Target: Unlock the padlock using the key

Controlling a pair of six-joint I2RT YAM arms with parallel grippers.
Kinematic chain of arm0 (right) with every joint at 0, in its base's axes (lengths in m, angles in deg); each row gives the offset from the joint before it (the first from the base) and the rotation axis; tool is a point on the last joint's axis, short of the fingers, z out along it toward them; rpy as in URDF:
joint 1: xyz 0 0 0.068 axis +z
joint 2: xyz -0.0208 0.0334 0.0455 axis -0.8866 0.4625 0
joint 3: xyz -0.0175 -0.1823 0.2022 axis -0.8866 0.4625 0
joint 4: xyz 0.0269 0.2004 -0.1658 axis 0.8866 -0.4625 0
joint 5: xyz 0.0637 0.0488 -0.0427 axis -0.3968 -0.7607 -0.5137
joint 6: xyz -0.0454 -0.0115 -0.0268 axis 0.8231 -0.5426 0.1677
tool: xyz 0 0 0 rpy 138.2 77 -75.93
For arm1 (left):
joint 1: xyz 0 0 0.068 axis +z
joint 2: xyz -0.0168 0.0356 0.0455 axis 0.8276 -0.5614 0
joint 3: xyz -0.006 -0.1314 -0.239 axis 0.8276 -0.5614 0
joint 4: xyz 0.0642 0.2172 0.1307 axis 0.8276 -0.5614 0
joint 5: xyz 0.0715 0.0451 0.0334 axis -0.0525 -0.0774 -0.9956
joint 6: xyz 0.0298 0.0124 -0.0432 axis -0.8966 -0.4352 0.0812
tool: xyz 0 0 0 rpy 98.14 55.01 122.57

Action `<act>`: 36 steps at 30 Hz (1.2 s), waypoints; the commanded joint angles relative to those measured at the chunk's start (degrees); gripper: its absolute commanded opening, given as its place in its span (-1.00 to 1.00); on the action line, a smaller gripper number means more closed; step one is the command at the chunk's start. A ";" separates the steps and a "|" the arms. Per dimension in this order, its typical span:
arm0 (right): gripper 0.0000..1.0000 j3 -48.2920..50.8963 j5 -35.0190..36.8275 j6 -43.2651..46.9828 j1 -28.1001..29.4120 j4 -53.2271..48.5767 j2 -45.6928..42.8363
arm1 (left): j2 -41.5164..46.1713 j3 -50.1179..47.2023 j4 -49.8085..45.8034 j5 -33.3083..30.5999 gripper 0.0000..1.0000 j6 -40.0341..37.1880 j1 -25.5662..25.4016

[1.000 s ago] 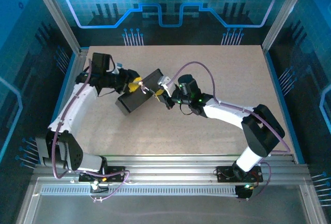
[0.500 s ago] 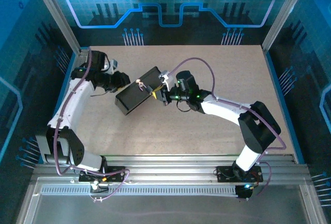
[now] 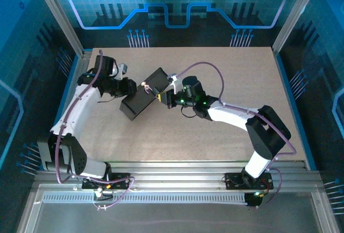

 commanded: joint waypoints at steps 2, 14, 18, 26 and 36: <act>-0.69 -0.66 0.05 -0.84 1.59 2.36 1.65 | -0.98 -5.11 -4.96 1.01 -0.47 0.46 -2.67; -0.57 -4.54 2.59 6.33 1.65 -0.30 3.55 | -0.99 -6.02 -4.68 1.38 -0.53 0.77 -3.37; -0.54 -5.73 3.59 8.96 1.93 -0.23 4.06 | -1.08 -6.02 -4.77 1.38 -0.57 0.62 -3.68; -0.55 -6.19 4.44 13.86 2.43 2.41 3.80 | -1.48 -6.15 -5.21 1.05 -0.60 0.33 -4.10; -0.81 -2.84 -1.24 11.86 2.45 11.63 3.56 | -1.46 -5.76 -5.21 0.98 -0.63 0.94 -4.05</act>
